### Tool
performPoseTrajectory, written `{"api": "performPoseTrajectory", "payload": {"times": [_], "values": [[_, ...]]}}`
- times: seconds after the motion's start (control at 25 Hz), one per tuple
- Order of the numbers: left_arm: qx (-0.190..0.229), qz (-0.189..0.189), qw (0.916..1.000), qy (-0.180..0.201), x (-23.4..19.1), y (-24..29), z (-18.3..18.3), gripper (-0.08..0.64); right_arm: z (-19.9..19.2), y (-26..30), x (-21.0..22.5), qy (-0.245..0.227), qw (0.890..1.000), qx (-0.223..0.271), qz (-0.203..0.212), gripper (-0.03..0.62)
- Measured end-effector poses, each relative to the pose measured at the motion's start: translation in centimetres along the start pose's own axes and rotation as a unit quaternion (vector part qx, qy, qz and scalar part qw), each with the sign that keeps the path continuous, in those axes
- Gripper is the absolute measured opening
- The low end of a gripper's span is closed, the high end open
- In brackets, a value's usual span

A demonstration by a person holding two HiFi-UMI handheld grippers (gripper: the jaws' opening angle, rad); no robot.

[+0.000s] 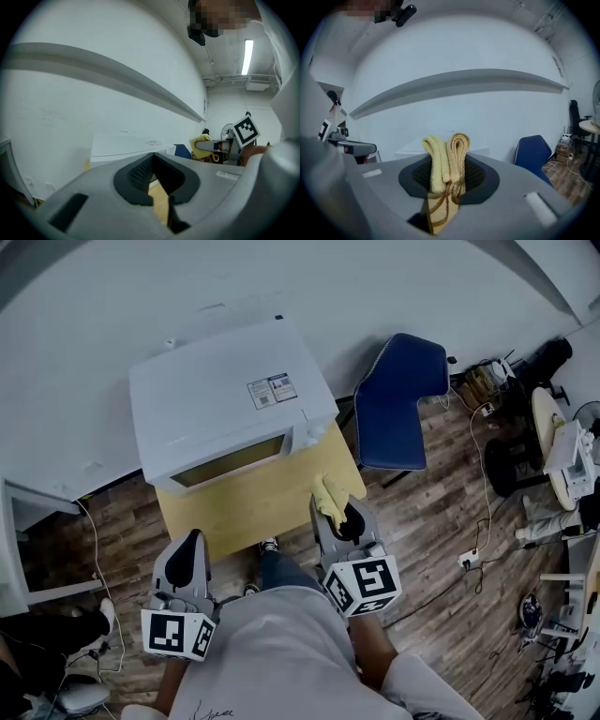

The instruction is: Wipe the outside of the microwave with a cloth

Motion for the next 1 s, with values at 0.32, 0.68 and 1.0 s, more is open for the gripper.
{"api": "performPoseTrajectory", "payload": {"times": [0.32,0.68,1.0], "values": [[-0.006,0.026,0.9996,-0.005,-0.2,4.0,0.6,-0.006,-0.7,6.4,7.4,0.037,0.998,0.037,-0.029,0.110],[-0.013,0.034,0.9989,-0.028,-0.3,5.8,0.0,-0.006,-2.8,11.0,11.1,0.023,0.992,0.096,-0.075,0.106],[-0.023,0.021,0.9992,-0.026,0.2,4.8,-0.2,-0.006,-4.9,12.5,13.5,0.011,0.988,0.100,-0.114,0.107]]}}
Point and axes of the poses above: the fingertips, and each gripper's own axes: y forward along the fingers, x to its right, z out of its top, the point moved 6 cm from there along -y, backward along the fingers
